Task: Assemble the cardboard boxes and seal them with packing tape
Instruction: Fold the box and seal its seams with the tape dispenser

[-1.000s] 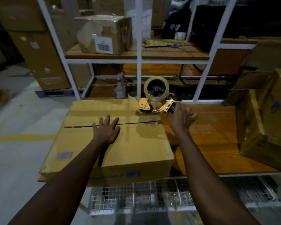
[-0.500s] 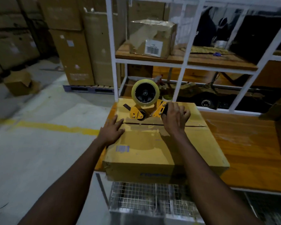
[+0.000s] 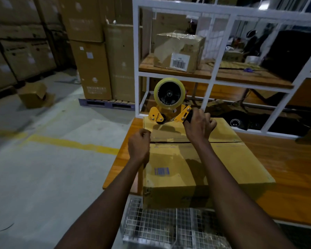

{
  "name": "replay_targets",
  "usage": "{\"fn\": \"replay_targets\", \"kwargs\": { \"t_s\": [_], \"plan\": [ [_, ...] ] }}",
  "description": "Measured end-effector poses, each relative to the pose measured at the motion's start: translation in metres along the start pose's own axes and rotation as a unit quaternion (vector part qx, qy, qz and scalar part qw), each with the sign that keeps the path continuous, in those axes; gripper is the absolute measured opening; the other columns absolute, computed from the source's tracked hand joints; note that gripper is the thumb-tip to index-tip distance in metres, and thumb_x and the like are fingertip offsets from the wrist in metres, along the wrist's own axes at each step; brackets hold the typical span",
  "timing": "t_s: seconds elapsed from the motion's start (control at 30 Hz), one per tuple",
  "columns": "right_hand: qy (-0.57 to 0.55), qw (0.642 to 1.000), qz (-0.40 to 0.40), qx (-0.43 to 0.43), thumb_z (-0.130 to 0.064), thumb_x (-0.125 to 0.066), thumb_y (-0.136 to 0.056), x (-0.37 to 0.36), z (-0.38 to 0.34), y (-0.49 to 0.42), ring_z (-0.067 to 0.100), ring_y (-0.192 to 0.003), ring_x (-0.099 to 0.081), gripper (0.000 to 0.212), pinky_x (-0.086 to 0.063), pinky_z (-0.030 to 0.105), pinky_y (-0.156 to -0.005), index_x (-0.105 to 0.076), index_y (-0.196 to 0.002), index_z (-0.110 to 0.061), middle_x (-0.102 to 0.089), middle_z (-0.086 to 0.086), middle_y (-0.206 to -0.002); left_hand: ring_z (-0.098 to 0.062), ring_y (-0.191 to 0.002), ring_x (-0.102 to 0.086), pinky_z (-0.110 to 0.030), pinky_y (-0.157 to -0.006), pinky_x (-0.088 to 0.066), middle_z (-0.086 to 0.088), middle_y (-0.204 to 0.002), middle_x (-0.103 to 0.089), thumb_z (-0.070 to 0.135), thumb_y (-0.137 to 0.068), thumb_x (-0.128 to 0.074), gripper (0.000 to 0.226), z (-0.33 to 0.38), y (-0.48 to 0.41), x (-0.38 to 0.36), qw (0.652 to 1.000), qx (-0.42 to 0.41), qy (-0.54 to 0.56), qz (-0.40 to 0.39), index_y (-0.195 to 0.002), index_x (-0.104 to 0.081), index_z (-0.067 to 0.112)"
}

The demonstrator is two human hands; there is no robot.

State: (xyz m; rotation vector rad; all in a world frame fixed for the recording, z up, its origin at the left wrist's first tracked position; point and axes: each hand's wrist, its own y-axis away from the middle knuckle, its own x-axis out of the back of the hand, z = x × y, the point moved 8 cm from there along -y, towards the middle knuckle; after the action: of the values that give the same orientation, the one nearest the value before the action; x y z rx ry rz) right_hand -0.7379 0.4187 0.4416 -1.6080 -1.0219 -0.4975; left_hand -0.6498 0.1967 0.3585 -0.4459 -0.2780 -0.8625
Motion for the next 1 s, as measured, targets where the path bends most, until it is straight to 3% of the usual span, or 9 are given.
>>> {"fn": "replay_targets", "kwargs": {
  "t_s": [0.07,0.13,0.23,0.37,0.5,0.6,0.73,0.87,1.0],
  "plan": [
    [-0.017,1.000,0.001,-0.012,-0.030,-0.063,-0.089,0.000,-0.002,-0.004,0.032,-0.107,-0.049,0.031,-0.029,0.044,-0.087,-0.057,-0.117,-0.018,-0.058,0.005,-0.114,-0.023,-0.060,-0.055,-0.025,-0.047,-0.036,-0.003,-0.070,-0.067,0.031,-0.101,-0.043,0.037,-0.002,-0.009,-0.009,0.969,0.172,0.155,-0.081,-0.085,-0.068,0.010],
    [-0.038,0.999,-0.004,-0.018,-0.030,-0.062,-0.089,-0.002,-0.004,-0.006,0.031,-0.107,-0.049,0.033,-0.029,0.045,-0.087,-0.056,-0.120,-0.019,-0.058,0.004,-0.114,-0.017,-0.045,-0.044,-0.017,-0.040,-0.029,-0.006,-0.073,-0.069,0.049,-0.102,-0.032,0.057,-0.002,0.000,-0.030,0.882,0.321,0.271,-0.213,-0.090,-0.065,0.004],
    [-0.054,0.998,-0.005,-0.019,-0.027,-0.062,-0.089,-0.003,-0.007,-0.006,0.030,-0.107,-0.048,0.033,-0.029,0.045,-0.088,-0.055,-0.120,-0.020,-0.058,0.004,-0.114,-0.013,-0.041,-0.046,-0.014,-0.041,-0.030,-0.005,-0.087,-0.072,0.065,-0.097,-0.026,0.069,0.002,0.007,-0.050,0.791,0.374,0.379,-0.301,-0.100,-0.062,0.006],
    [-0.043,0.999,-0.007,-0.018,-0.027,-0.062,-0.088,-0.004,-0.007,-0.004,0.029,-0.107,-0.048,0.032,-0.029,0.045,-0.090,-0.055,-0.119,-0.021,-0.057,0.003,-0.114,-0.013,-0.044,-0.052,-0.015,-0.041,-0.031,0.001,-0.076,-0.069,0.073,-0.092,-0.031,0.068,0.010,0.010,-0.063,0.713,0.387,0.484,-0.328,-0.093,-0.063,0.013],
    [-0.045,0.999,-0.008,-0.020,-0.029,-0.063,-0.088,-0.007,-0.006,-0.004,0.029,-0.107,-0.049,0.028,-0.029,0.046,-0.090,-0.057,-0.114,-0.020,-0.058,0.003,-0.111,-0.009,-0.039,-0.048,-0.013,-0.037,-0.028,0.006,-0.063,-0.064,0.049,-0.099,-0.044,0.042,0.013,0.015,-0.065,0.709,0.398,0.496,-0.306,-0.081,-0.062,0.016],
    [-0.042,0.999,-0.012,-0.019,-0.030,-0.063,-0.088,-0.008,-0.005,-0.004,0.030,-0.108,-0.049,0.028,-0.031,0.046,-0.090,-0.057,-0.114,-0.019,-0.058,0.004,-0.111,-0.005,-0.035,-0.044,-0.013,-0.031,-0.027,0.009,-0.051,-0.056,0.032,-0.102,-0.041,0.033,0.011,0.013,-0.065,0.716,0.406,0.494,-0.279,-0.077,-0.056,0.016],
    [-0.039,0.999,-0.017,-0.017,-0.031,-0.063,-0.090,-0.007,-0.006,-0.002,0.030,-0.109,-0.049,0.028,-0.030,0.047,-0.091,-0.056,-0.114,-0.019,-0.058,0.004,-0.112,-0.005,-0.033,-0.043,-0.012,-0.030,-0.026,0.009,-0.047,-0.053,0.033,-0.100,-0.046,0.035,0.011,0.011,-0.063,0.724,0.405,0.493,-0.263,-0.070,-0.054,0.017],
    [-0.045,0.999,-0.019,-0.016,-0.029,-0.063,-0.090,-0.008,-0.004,0.000,0.030,-0.107,-0.049,0.026,-0.030,0.046,-0.089,-0.055,-0.112,-0.019,-0.058,0.004,-0.111,-0.002,-0.030,-0.041,-0.010,-0.032,-0.029,0.007,-0.042,-0.047,0.022,-0.102,-0.046,0.033,0.008,0.006,-0.057,0.768,0.376,0.461,-0.236,-0.069,-0.049,0.014],
    [-0.049,0.998,-0.039,-0.005,-0.028,-0.061,-0.091,-0.013,-0.002,0.004,0.030,-0.108,-0.048,0.024,-0.030,0.045,-0.088,-0.054,-0.112,-0.019,-0.057,0.004,-0.110,-0.003,-0.030,-0.042,-0.011,-0.033,-0.034,0.002,-0.043,-0.052,0.007,-0.100,-0.043,0.028,-0.005,-0.003,-0.038,0.821,0.345,0.415,-0.185,-0.074,-0.052,0.008]
  ]
}}
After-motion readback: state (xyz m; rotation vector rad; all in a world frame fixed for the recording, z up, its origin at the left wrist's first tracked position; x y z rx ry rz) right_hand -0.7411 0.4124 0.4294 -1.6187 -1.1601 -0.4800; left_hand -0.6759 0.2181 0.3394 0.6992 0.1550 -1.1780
